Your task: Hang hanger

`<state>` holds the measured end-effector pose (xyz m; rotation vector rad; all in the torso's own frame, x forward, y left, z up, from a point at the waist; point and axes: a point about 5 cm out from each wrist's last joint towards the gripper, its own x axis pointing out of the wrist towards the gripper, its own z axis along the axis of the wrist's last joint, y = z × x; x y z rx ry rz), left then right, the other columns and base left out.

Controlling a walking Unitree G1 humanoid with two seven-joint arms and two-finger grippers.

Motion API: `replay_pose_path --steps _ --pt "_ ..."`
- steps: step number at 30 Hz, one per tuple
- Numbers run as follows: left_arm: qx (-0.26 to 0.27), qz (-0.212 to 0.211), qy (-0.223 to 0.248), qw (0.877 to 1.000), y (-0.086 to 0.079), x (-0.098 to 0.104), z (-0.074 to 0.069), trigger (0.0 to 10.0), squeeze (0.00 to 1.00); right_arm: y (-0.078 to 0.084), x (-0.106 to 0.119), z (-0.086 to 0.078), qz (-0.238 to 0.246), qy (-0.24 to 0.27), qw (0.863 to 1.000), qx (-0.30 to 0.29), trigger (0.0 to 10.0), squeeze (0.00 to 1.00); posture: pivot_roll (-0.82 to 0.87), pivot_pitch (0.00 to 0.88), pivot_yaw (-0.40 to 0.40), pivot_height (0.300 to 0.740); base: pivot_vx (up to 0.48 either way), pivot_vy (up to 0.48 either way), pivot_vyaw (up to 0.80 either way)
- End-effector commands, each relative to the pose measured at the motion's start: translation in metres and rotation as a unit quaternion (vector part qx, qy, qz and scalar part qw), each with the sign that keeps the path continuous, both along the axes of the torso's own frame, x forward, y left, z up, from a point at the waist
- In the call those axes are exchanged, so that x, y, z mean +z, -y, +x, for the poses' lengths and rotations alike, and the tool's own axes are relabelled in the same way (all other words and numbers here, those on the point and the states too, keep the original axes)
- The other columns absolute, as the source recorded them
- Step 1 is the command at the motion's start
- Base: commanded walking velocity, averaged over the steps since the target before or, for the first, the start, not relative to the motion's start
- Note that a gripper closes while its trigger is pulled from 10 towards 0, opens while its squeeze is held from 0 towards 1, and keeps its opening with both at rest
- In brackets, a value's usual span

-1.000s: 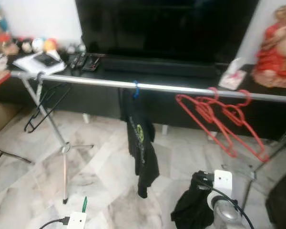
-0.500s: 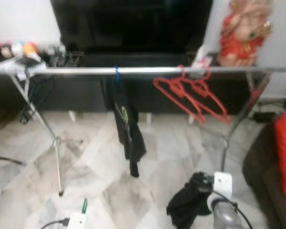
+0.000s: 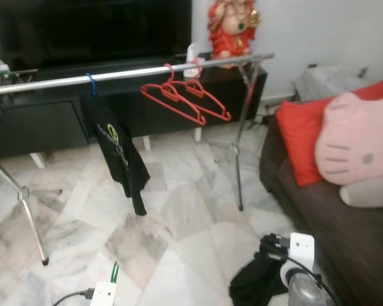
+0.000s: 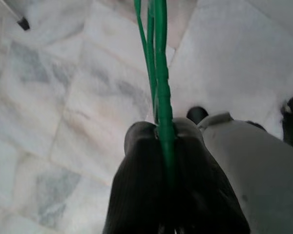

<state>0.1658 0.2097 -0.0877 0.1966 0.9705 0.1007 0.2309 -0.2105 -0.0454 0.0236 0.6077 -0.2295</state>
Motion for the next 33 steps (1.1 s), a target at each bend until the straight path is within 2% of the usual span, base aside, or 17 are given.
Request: replay_pose_path --steps 1,17,18,21,23,26,27,28,30,31,33 --pt "-0.011 0.014 -0.009 1.0 -0.009 0.0 -0.003 10.0 0.0 -0.006 0.01 0.013 -0.001 0.032 0.999 0.013 10.0 0.0 -0.1 0.0 -0.013 0.74 0.0 0.0 0.0" --pt "-0.008 0.009 0.015 1.0 -0.009 0.01 0.019 10.0 0.0 -0.007 0.011 0.015 -0.006 0.033 0.999 0.025 10.0 0.0 -0.1 0.0 -0.011 0.74 0.0 0.0 0.0" --pt "-0.01 0.009 0.028 1.0 -0.009 0.013 0.025 10.0 0.0 -0.008 0.012 0.016 -0.008 0.035 0.999 0.028 10.0 0.0 -0.1 0.0 -0.009 0.74 0.0 0.0 0.0" --pt "-0.014 0.009 0.036 0.999 -0.009 0.015 0.029 10.0 0.0 -0.008 0.013 0.017 -0.011 0.036 0.999 0.031 10.0 0.0 -0.1 0.0 -0.009 0.74 0.0 0.0 0.0" --pt "-0.024 -0.001 0.061 0.998 -0.007 0.022 0.04 10.0 0.0 -0.01 0.015 0.02 -0.018 0.039 0.998 0.042 10.0 0.0 -0.11 0.0 -0.006 0.74 0.0 0.0 0.0" --pt "-0.074 -0.028 0.117 0.99 -0.001 0.04 0.068 10.0 0.0 -0.01 0.017 0.024 -0.031 0.032 0.997 0.056 10.0 0.0 -0.11 0.0 -0.005 0.74 0.0 0.0 0.0" --pt "-0.114 -0.043 0.148 0.981 0.003 0.053 0.085 10.0 0.0 -0.012 0.02 0.028 -0.041 0.032 0.996 0.073 10.0 0.0 -0.11 0.0 -0.005 0.74 0.0 0.0 0.0" --pt "-0.114 -0.043 0.148 0.981 0.003 0.053 0.085 10.0 0.0 -0.012 0.02 0.028 -0.041 0.032 0.996 0.073 10.0 0.0 -0.11 0.0 -0.005 0.74 0.0 0.0 0.0" --pt "-0.184 -0.068 0.198 0.961 0.012 0.079 0.113 10.0 0.0 -0.014 0.028 0.039 -0.076 0.037 0.989 0.119 10.0 0.0 -0.1 0.0 -0.001 0.74 0.0 0.0 0.0" --pt "-0.184 -0.068 0.198 0.961 0.012 0.079 0.113 10.0 0.0 -0.014 0.028 0.039 -0.076 0.037 0.989 0.119 10.0 0.0 -0.1 0.0 -0.001 0.74 0.0 0.0 0.0" --pt "-0.232 -0.084 0.221 0.943 0.015 0.098 0.128 10.0 0.0 -0.014 0.036 0.048 -0.1 0.045 0.984 0.141 10.0 0.0 -0.1 0.0 0.004 0.74 0.0 0.0 0.0"
